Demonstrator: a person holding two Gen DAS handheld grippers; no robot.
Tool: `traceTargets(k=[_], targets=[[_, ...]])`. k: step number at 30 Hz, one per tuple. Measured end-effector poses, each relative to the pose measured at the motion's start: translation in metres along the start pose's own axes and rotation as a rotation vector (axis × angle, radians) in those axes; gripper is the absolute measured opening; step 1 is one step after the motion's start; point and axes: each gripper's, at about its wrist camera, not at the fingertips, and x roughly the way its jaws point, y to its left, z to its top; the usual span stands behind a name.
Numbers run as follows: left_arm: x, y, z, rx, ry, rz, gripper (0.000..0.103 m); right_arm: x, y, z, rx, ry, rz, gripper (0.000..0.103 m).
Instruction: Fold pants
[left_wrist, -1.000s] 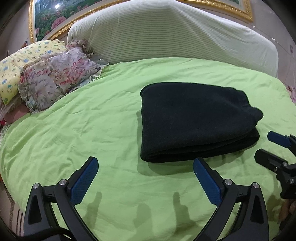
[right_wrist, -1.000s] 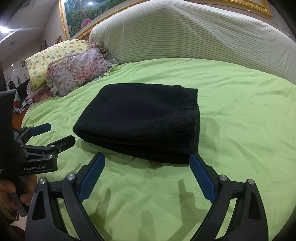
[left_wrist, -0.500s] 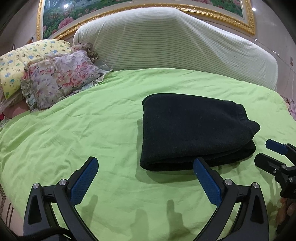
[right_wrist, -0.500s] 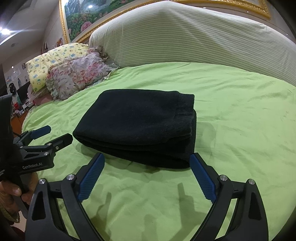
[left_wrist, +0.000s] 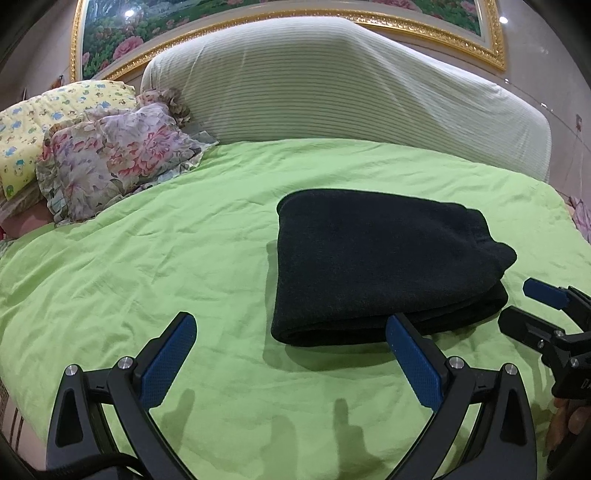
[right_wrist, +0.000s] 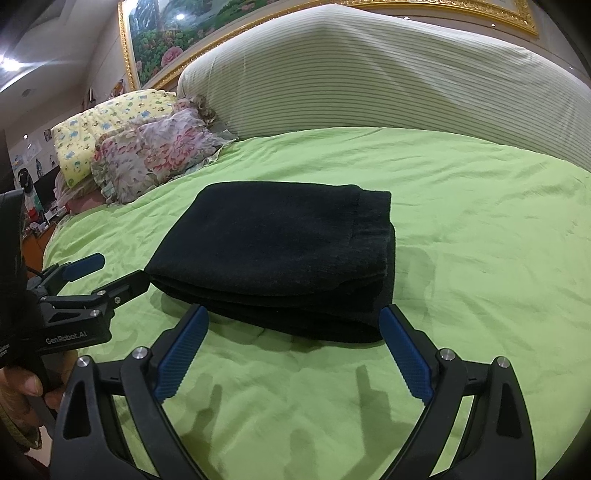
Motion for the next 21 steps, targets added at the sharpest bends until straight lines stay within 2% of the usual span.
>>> traceTargets(k=[21], targets=[[0.0071,0.0053,0.0014,-0.015,0.02,-0.003,0.103,0.0056,0.0096,0.0031,-0.017,0.003,0.008,0.094]])
